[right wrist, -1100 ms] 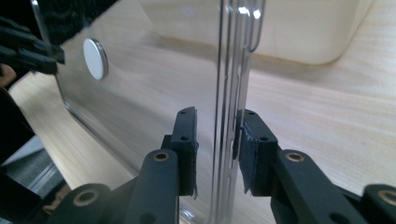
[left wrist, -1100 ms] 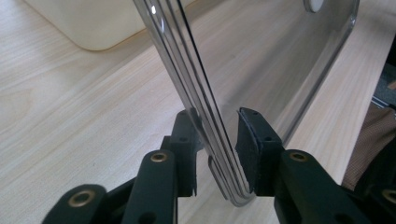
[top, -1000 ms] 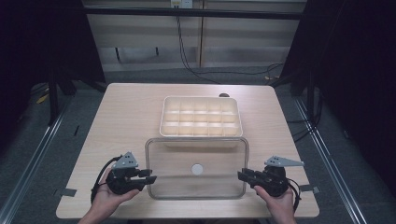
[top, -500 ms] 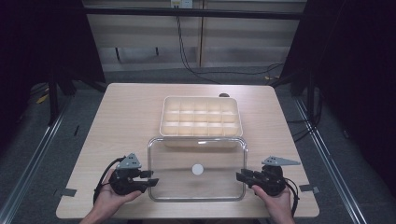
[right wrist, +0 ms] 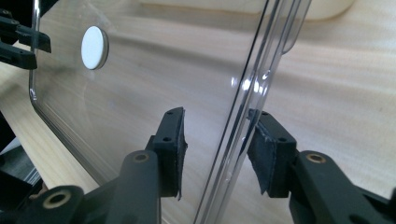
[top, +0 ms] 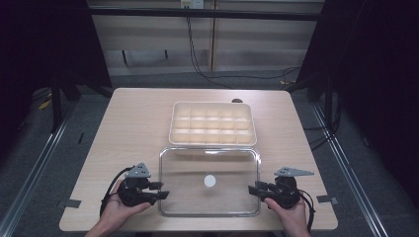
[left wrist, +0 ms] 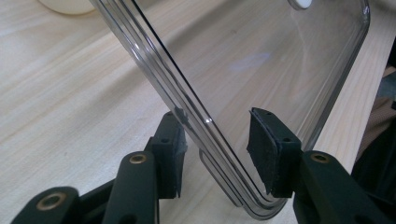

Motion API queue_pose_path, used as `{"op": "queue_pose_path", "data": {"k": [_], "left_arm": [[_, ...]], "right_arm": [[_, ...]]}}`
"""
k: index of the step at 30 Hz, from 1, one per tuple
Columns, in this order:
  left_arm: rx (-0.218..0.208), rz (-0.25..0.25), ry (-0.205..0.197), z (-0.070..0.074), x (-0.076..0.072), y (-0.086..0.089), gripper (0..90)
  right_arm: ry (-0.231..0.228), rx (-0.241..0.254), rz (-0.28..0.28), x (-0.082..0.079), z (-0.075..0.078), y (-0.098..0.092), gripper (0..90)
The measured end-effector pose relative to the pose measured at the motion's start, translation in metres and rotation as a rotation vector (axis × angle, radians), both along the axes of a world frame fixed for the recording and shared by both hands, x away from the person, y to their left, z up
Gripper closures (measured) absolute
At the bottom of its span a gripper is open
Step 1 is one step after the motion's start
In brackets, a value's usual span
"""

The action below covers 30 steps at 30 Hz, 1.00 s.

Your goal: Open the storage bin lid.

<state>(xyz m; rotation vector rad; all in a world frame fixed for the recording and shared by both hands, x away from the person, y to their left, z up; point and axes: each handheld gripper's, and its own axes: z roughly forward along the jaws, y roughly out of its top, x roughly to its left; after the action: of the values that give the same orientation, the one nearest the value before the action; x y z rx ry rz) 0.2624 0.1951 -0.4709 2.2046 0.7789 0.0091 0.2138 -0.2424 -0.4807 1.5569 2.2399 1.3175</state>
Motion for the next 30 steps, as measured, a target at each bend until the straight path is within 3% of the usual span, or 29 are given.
{"op": "queue_pose_path", "data": {"k": [30], "left_arm": [[0.04, 0.001, 0.06, -0.014, 0.008, -0.003, 46.0]], "right_arm": [[0.072, -0.044, 0.002, 0.011, -0.013, 0.006, 47.8]]}}
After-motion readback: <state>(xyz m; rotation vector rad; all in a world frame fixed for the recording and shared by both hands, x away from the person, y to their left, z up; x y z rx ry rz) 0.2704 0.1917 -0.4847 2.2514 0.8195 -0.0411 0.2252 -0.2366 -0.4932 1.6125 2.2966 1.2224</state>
